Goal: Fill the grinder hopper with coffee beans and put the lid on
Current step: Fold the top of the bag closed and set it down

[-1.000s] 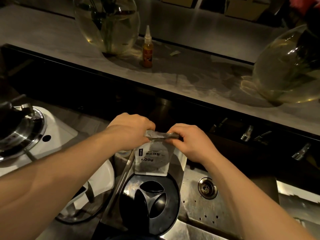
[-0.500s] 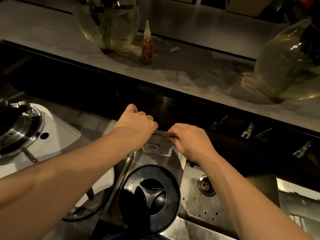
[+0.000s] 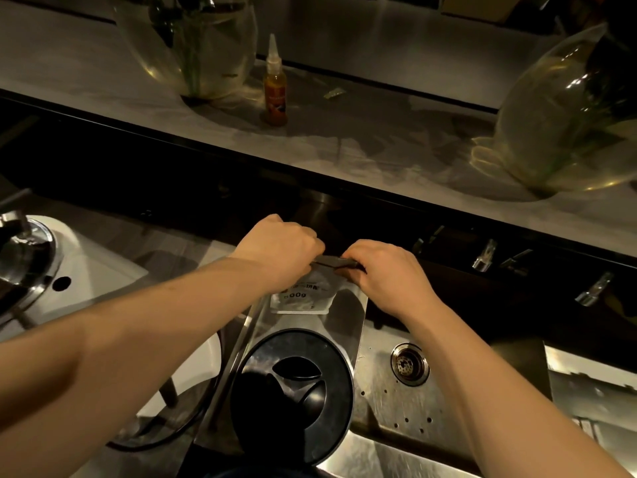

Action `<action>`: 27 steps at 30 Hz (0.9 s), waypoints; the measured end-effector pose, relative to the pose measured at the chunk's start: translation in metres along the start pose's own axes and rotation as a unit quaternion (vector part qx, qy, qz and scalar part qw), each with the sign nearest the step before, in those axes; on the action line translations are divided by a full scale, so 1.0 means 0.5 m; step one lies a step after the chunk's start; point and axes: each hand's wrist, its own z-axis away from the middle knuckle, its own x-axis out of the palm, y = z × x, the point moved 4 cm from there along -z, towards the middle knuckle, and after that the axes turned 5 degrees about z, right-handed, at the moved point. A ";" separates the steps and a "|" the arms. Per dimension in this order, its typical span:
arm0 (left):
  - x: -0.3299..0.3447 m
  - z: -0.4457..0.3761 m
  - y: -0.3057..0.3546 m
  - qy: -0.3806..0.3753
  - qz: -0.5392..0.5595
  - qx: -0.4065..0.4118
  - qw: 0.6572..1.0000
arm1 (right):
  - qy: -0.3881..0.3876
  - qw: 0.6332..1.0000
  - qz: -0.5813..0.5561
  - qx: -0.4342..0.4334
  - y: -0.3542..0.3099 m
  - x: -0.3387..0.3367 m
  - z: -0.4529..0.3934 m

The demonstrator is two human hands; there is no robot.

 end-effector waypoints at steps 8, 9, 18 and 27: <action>-0.005 -0.010 -0.013 -0.015 0.025 0.001 1.000 | 0.018 0.999 0.024 -0.020 0.005 -0.010 -0.007; -0.005 -0.010 -0.016 -0.016 0.027 -0.009 0.999 | 0.016 0.999 0.024 -0.021 0.006 -0.009 -0.005; 0.007 -0.006 -0.074 -0.032 0.030 -0.048 0.998 | 0.012 0.999 0.029 0.001 0.044 -0.037 0.003; 0.003 -0.017 -0.078 -0.044 0.033 -0.050 0.997 | -0.099 0.994 -0.028 -0.046 0.035 -0.010 -0.003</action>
